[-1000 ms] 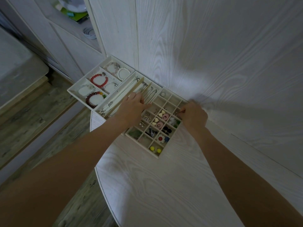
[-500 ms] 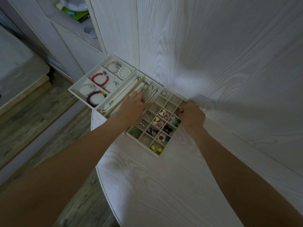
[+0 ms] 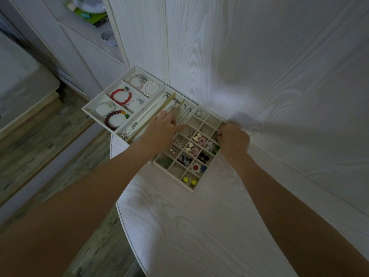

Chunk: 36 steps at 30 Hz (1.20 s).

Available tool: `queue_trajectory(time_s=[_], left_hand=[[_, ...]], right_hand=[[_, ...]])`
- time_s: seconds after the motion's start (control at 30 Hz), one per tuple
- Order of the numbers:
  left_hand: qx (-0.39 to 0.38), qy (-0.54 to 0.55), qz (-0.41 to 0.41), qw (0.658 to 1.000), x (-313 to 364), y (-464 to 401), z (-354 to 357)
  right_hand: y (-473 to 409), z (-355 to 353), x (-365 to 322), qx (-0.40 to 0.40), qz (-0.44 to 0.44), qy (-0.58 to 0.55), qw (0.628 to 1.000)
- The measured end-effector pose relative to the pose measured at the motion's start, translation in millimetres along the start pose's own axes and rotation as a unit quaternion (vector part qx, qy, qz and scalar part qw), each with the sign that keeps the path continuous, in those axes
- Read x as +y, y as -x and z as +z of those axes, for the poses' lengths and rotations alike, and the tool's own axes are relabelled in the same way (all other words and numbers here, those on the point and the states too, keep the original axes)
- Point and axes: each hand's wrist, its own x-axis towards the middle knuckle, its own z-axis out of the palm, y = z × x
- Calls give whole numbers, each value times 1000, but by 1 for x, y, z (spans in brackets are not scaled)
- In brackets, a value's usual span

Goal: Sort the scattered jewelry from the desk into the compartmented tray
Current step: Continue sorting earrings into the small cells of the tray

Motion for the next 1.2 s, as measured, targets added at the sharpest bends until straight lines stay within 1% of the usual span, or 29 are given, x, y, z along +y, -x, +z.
queue_trajectory(time_s=[0.17,0.37,0.5,0.63,0.73,0.83,1.0,1.13,1.2], left_hand=[[-3,-1,-3,1000,0,0,-1],[4,-4,-7,1000,7,4,-5],[21,14,-4,1000,13,11,-9],[22,69,-3,997,26,20,-8],[7,123,10,992,45,33,-9],[-28,169,31,985,76,45,-12],[-60,205,66,975,126,65,-7],[-80,260,55,961,163,86,1],[-98,288,44,951,178,98,8]], right_hand=[[6,-2,0,15,-12,0,1000],[7,-4,0,5,-7,-10,1000],[14,-13,2,4,-3,-69,998],[36,-26,9,-29,35,-153,987],[65,-33,22,-62,34,-206,976],[99,-38,40,-100,37,-209,972],[154,-38,71,-94,48,-234,967],[197,-31,95,-118,42,-238,963],[215,-25,104,-141,12,-238,961]])
